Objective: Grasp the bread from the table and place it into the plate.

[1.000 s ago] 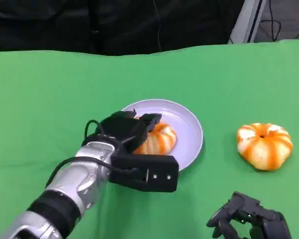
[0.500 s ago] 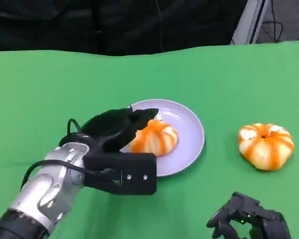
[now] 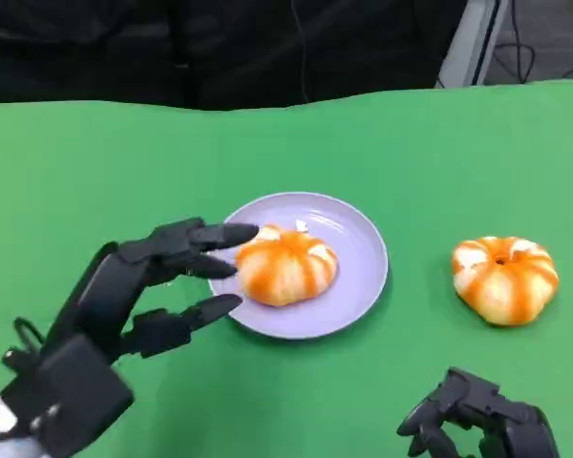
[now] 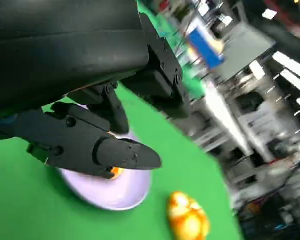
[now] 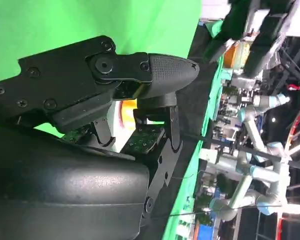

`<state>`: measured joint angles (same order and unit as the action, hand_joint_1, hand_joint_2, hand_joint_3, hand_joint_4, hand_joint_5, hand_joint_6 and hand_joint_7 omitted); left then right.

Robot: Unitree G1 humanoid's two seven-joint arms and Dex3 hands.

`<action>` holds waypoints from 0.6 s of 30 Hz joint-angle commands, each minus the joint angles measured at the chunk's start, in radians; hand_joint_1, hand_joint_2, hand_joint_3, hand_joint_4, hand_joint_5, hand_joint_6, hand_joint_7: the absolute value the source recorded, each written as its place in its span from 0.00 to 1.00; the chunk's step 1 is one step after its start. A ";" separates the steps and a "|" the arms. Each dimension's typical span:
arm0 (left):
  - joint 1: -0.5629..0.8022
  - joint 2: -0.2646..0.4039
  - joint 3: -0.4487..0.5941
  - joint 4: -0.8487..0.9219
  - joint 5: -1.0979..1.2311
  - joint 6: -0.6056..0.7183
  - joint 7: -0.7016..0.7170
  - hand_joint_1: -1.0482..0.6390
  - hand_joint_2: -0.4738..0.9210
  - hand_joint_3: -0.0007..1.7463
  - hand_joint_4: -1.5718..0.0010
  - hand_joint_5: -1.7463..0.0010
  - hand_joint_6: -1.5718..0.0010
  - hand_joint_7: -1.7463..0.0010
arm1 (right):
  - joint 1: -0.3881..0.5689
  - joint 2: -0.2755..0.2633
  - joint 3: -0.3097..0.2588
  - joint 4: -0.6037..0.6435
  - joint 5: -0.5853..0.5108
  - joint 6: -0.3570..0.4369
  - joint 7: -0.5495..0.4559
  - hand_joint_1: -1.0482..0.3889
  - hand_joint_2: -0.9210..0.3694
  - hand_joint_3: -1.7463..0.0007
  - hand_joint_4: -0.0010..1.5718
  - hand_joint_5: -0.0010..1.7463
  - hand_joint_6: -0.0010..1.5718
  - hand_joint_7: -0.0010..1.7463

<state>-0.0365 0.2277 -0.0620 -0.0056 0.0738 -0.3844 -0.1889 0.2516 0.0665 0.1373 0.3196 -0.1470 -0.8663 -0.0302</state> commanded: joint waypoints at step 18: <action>0.303 -0.090 0.111 -0.130 -0.194 -0.056 -0.016 0.70 0.69 0.80 0.45 0.00 0.52 0.08 | 0.003 -0.017 -0.011 -0.013 0.025 0.002 0.012 0.25 0.00 0.74 0.52 0.89 0.56 0.70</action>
<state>0.2548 0.1239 0.0417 -0.1314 -0.0924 -0.4377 -0.1800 0.2513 0.0658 0.1376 0.3063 -0.1299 -0.8597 -0.0167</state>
